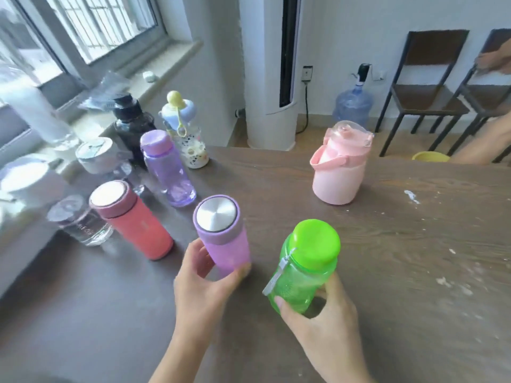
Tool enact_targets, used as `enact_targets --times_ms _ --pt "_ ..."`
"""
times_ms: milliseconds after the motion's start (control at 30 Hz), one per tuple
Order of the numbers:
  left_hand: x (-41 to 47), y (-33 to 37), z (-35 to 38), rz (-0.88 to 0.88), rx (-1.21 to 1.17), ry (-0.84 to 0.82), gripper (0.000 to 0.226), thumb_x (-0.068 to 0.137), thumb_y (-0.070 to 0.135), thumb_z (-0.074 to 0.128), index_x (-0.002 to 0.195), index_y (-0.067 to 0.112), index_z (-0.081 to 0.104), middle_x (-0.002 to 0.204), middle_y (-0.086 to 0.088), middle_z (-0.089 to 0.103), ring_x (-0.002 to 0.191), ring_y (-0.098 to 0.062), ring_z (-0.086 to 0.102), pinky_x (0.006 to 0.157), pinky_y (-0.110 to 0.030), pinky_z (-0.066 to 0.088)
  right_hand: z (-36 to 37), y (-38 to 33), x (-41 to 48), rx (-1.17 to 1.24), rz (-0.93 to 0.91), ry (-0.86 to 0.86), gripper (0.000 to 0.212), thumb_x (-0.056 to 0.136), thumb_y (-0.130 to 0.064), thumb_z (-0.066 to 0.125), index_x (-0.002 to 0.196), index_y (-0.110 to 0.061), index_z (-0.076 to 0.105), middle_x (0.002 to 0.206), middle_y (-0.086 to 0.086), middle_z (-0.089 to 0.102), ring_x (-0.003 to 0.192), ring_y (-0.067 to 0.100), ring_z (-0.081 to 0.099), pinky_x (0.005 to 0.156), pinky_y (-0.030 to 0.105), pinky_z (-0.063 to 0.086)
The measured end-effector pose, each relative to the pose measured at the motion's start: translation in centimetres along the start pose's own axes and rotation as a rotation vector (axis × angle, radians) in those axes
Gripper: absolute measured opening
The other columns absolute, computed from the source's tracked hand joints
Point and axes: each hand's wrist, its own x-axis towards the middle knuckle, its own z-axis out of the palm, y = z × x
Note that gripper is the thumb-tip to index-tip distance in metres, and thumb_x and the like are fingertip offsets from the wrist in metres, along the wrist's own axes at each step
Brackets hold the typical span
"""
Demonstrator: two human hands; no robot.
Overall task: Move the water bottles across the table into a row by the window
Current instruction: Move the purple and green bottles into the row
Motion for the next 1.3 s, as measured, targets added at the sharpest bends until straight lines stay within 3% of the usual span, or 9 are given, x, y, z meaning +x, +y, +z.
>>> enact_targets --times_ms 167,300,367,467,633,767,967,1167,1300 --pt "-0.9 -2.2 -10.3 -0.032 0.001 0.116 0.063 0.052 0.039 0.096 0.112 0.042 0.076 0.110 0.017 0.085 0.105 -0.006 0.079 0.096 -0.034 0.060 8.0 -4.4 -2.1 -0.010 -0.054 -0.083 0.058 0.057 -0.041 0.091 0.106 -0.032 0.060 0.089 -0.012 0.075 0.084 0.005 0.070 0.071 0.017 0.051" --pt "-1.7 -3.6 -17.0 -0.057 -0.003 0.226 0.063 0.048 0.040 0.095 0.102 0.065 0.074 0.111 0.027 0.083 0.105 0.005 0.077 0.094 -0.018 0.059 13.7 -7.2 -4.1 -0.028 -0.104 -0.145 0.062 0.056 -0.052 0.085 0.107 -0.034 0.056 0.094 -0.013 0.074 0.090 0.010 0.071 0.074 0.030 0.053" --pt "-1.3 -4.6 -20.1 -0.064 -0.006 0.305 0.061 0.052 0.031 0.098 0.104 0.056 0.076 0.111 0.019 0.085 0.107 -0.004 0.078 0.096 -0.022 0.061 16.3 -8.5 -4.9 -0.035 -0.143 -0.167 0.060 0.057 -0.051 0.083 0.106 -0.031 0.056 0.096 -0.012 0.072 0.092 0.012 0.070 0.074 0.029 0.051" --pt "0.5 -6.2 -24.0 -0.065 -0.026 0.400 0.060 0.054 0.037 0.096 0.111 0.033 0.075 0.116 0.004 0.084 0.113 -0.021 0.079 0.106 -0.045 0.060 19.5 -10.2 -5.7 -0.040 -0.180 -0.203 0.060 0.059 -0.044 0.088 0.108 -0.027 0.057 0.100 -0.009 0.070 0.094 0.014 0.068 0.077 0.028 0.051" --pt "3.6 -8.1 -27.1 -0.096 -0.011 0.454 0.064 0.069 0.014 0.092 0.128 0.009 0.069 0.125 -0.011 0.081 0.120 -0.030 0.077 0.111 -0.054 0.057 22.3 -11.9 -6.8 -0.066 -0.181 -0.227 0.057 0.061 -0.042 0.088 0.101 -0.025 0.051 0.096 -0.006 0.066 0.086 0.014 0.063 0.070 0.030 0.048" --pt "5.1 -8.8 -27.8 -0.107 -0.007 0.451 0.053 0.081 -0.007 0.087 0.127 0.011 0.070 0.120 -0.009 0.082 0.110 -0.022 0.079 0.109 -0.050 0.059 23.5 -12.1 -7.7 -0.102 -0.156 -0.253 0.058 0.061 -0.043 0.087 0.100 -0.028 0.047 0.098 -0.006 0.063 0.092 0.017 0.063 0.071 0.033 0.048" --pt "5.4 -8.9 -28.0 -0.084 -0.017 0.455 0.056 0.082 -0.007 0.086 0.133 0.007 0.067 0.122 -0.007 0.081 0.108 -0.016 0.078 0.105 -0.039 0.060 24.3 -12.1 -7.7 -0.130 -0.179 -0.208 0.058 0.065 -0.045 0.086 0.106 -0.031 0.047 0.101 -0.008 0.061 0.096 0.019 0.063 0.071 0.030 0.047" --pt "5.3 -9.3 -27.9 -0.099 -0.018 0.457 0.058 0.083 -0.004 0.087 0.136 0.011 0.066 0.124 -0.005 0.080 0.112 -0.018 0.078 0.109 -0.045 0.059 24.8 -12.0 -7.3 -0.138 -0.217 -0.212 0.065 0.066 -0.045 0.087 0.113 -0.031 0.045 0.108 -0.008 0.060 0.103 0.020 0.063 0.075 0.030 0.046" --pt "4.8 -8.8 -27.3 -0.120 -0.068 0.459 0.070 0.084 -0.002 0.088 0.146 0.012 0.059 0.134 -0.005 0.077 0.121 -0.012 0.076 0.112 -0.040 0.057 24.8 -11.5 -7.0 -0.129 -0.235 -0.250 0.072 0.065 -0.041 0.089 0.116 -0.035 0.040 0.109 -0.013 0.055 0.109 0.016 0.058 0.076 0.019 0.038"
